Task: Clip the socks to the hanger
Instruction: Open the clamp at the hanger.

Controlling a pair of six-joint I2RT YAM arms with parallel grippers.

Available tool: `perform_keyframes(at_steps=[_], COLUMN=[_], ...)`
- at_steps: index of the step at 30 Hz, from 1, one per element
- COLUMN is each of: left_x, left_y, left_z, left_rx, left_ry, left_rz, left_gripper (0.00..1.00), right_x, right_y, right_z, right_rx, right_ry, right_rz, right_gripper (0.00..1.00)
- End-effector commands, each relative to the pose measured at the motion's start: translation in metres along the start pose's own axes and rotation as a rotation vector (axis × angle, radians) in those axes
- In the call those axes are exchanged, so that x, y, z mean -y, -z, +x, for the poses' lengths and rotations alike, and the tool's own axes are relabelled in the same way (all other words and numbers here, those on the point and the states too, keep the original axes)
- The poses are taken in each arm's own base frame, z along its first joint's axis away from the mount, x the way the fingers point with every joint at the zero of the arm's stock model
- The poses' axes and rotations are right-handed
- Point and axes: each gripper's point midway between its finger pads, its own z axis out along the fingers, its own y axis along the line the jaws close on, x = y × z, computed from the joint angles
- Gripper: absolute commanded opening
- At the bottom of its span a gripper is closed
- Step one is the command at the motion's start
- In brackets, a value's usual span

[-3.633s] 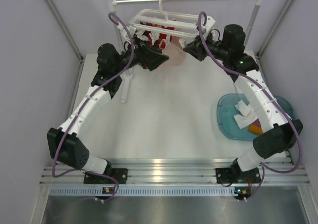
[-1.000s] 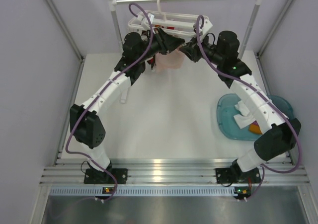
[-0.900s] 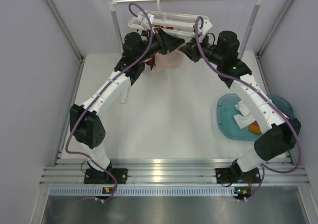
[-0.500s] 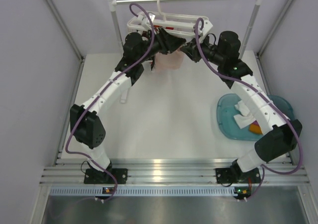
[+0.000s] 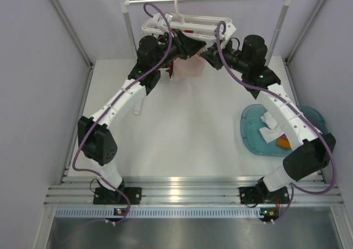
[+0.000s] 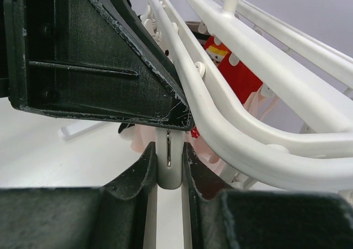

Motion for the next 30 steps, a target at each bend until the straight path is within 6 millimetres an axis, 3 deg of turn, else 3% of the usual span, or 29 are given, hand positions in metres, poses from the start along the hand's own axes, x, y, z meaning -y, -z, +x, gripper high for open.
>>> perform_keyframes(at_steps=[1, 5, 10, 13, 15, 30], left_x=[0.025, 0.026, 0.021, 0.015, 0.014, 0.003], left_y=[0.001, 0.001, 0.002, 0.001, 0.001, -0.004], left_z=[-0.036, -0.033, -0.028, -0.023, -0.02, -0.004], left_rx=[0.1, 0.089, 0.074, 0.061, 0.053, -0.011], left_ry=[-0.054, -0.04, -0.03, -0.023, -0.02, 0.118], left_rz=[0.066, 0.076, 0.06, 0.041, 0.041, -0.001], left_gripper=[0.24, 0.01, 0.0, 0.0, 0.0, 0.0], right_x=[-0.012, -0.011, -0.012, -0.016, -0.016, 0.009], right_y=[0.012, 0.012, 0.021, 0.034, 0.04, 0.067], right_z=[-0.029, -0.028, -0.02, -0.012, -0.005, -0.013], right_rx=[0.069, 0.064, 0.033, 0.014, 0.002, 0.077], right_ry=[0.038, 0.037, 0.034, 0.039, 0.035, -0.036], right_rz=[-0.03, -0.025, -0.013, -0.01, 0.001, 0.037], right_gripper=[0.0, 0.04, 0.54, 0.63, 0.65, 0.59])
